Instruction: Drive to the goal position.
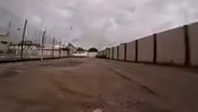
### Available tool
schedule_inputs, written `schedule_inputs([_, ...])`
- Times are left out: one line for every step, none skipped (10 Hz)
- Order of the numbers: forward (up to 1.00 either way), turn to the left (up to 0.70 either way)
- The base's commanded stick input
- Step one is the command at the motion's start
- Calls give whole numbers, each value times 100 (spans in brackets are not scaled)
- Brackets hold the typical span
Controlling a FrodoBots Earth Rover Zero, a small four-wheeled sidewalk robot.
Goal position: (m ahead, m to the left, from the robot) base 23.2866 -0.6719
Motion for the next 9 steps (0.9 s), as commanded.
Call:
schedule_inputs([60, -9])
schedule_inputs([60, -9])
schedule_inputs([60, -6])
schedule_inputs([60, -2])
schedule_inputs([60, 0])
schedule_inputs([60, 0])
schedule_inputs([60, 3])
schedule_inputs([60, 6])
schedule_inputs([60, 14])
